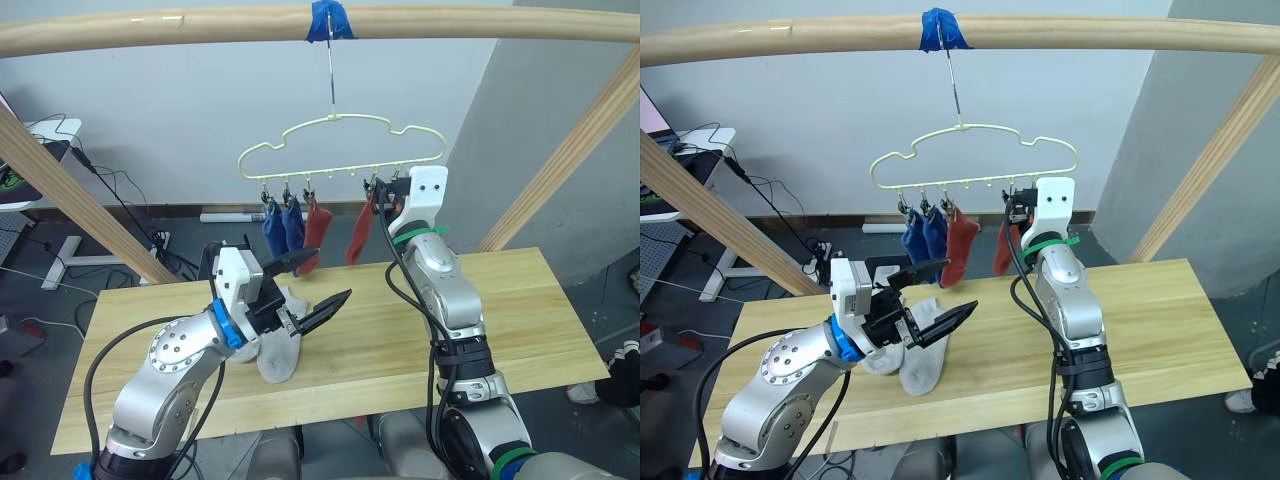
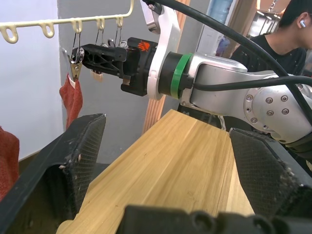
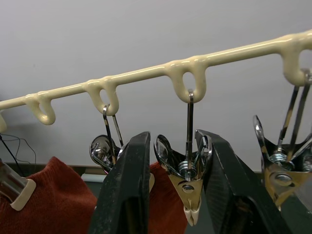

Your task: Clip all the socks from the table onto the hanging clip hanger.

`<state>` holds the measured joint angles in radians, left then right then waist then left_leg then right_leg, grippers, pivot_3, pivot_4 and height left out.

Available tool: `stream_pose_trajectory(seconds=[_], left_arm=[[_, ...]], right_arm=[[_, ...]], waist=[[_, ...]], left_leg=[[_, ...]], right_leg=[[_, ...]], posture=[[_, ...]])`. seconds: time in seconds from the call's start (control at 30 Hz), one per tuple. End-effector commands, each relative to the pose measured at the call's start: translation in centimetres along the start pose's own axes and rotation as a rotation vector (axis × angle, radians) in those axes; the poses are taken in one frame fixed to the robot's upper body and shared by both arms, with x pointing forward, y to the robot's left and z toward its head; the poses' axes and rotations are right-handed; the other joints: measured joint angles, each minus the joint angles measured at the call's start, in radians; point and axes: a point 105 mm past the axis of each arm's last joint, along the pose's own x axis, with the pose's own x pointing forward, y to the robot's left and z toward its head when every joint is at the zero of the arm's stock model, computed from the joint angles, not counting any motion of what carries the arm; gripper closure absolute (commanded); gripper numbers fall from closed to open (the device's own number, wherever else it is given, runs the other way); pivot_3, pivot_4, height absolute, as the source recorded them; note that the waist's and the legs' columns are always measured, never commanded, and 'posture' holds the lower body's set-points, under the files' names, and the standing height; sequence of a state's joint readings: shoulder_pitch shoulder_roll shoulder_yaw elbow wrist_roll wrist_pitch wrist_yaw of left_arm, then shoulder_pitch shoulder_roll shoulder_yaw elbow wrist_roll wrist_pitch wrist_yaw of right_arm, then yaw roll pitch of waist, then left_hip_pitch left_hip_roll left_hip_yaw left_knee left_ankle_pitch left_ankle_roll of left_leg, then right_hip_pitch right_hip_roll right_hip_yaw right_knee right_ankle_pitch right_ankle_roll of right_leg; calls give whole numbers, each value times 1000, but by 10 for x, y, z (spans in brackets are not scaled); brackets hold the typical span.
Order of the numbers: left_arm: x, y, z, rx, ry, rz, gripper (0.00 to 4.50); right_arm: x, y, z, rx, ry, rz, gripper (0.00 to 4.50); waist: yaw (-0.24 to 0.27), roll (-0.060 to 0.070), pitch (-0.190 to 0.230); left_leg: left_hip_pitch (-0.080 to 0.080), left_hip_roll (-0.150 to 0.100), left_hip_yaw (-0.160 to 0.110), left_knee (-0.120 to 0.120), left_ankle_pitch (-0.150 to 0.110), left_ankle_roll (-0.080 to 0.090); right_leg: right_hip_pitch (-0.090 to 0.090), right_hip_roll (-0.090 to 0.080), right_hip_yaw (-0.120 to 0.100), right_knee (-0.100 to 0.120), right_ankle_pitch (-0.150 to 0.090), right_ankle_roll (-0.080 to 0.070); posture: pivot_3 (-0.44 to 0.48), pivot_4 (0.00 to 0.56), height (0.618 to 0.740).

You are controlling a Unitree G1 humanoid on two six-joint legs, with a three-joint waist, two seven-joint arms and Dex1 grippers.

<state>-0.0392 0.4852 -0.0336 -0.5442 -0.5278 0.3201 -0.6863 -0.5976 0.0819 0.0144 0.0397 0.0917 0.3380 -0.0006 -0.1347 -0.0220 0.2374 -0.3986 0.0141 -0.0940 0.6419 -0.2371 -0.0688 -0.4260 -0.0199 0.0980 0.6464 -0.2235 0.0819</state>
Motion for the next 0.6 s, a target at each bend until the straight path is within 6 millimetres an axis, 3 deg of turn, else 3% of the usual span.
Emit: stream_pose_trajectory(seconds=[0.03, 0.6], left_arm=[[1, -6, 10, 33, -37, -13, 0], [0, -6, 7, 27, -34, -8, 0]], right_arm=[[-1, 6, 23, -8, -85, 15, 2999], [-1, 15, 19, 46, -65, 65, 2999]], waist=[[0, 0, 0], [0, 0, 0]], left_leg=[[0, 0, 0, 0, 0, 0], [0, 0, 0, 0, 0, 0]], right_leg=[[0, 0, 0, 0, 0, 0], [0, 0, 0, 0, 0, 0]], posture=[[-53, 183, 740], [-50, 191, 740]])
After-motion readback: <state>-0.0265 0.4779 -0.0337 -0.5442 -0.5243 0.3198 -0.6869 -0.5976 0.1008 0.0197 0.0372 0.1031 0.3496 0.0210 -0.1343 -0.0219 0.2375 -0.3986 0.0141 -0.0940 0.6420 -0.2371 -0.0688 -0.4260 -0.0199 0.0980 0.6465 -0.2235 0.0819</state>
